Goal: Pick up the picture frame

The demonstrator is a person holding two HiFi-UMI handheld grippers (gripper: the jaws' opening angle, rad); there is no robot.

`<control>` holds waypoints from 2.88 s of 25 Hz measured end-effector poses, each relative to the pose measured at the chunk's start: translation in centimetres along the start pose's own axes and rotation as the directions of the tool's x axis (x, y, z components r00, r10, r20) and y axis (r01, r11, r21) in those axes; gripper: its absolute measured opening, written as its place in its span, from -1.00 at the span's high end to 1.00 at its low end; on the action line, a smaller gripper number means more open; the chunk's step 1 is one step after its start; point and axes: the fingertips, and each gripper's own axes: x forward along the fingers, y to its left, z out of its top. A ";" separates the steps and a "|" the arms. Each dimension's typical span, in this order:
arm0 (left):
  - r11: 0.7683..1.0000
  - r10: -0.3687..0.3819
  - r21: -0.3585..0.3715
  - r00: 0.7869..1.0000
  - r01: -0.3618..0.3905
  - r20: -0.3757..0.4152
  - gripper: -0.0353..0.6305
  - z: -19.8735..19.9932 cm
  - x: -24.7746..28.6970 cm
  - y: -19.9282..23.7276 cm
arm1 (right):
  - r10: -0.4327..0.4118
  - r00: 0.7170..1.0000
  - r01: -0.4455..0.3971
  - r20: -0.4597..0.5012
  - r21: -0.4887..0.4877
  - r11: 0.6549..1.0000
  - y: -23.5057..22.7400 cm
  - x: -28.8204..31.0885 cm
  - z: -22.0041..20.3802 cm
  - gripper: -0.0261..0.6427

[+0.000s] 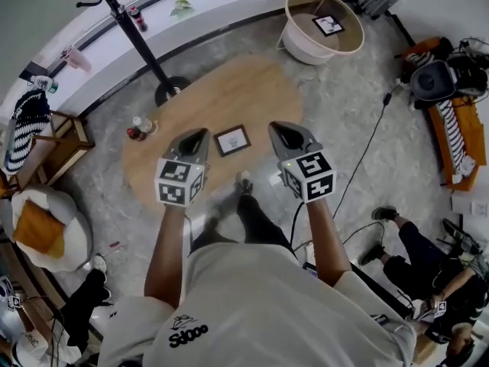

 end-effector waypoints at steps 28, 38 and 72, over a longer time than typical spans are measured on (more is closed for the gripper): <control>0.943 0.153 -0.234 0.932 -0.237 -0.328 0.86 -18.0 13.5 9.1 | 0.205 0.933 -0.178 -0.297 0.115 0.977 -6.0 20.4 -16.0 0.85; 0.904 0.085 -0.332 0.874 -0.270 -0.479 0.86 -28.6 19.1 8.8 | 0.256 0.865 -0.183 -0.431 0.205 0.962 -6.7 26.2 -25.3 0.72; 0.809 0.104 -0.442 0.834 -0.387 -0.542 0.59 -40.4 25.2 9.5 | 0.345 0.724 -0.233 -0.597 0.259 0.937 -6.5 33.9 -40.6 0.62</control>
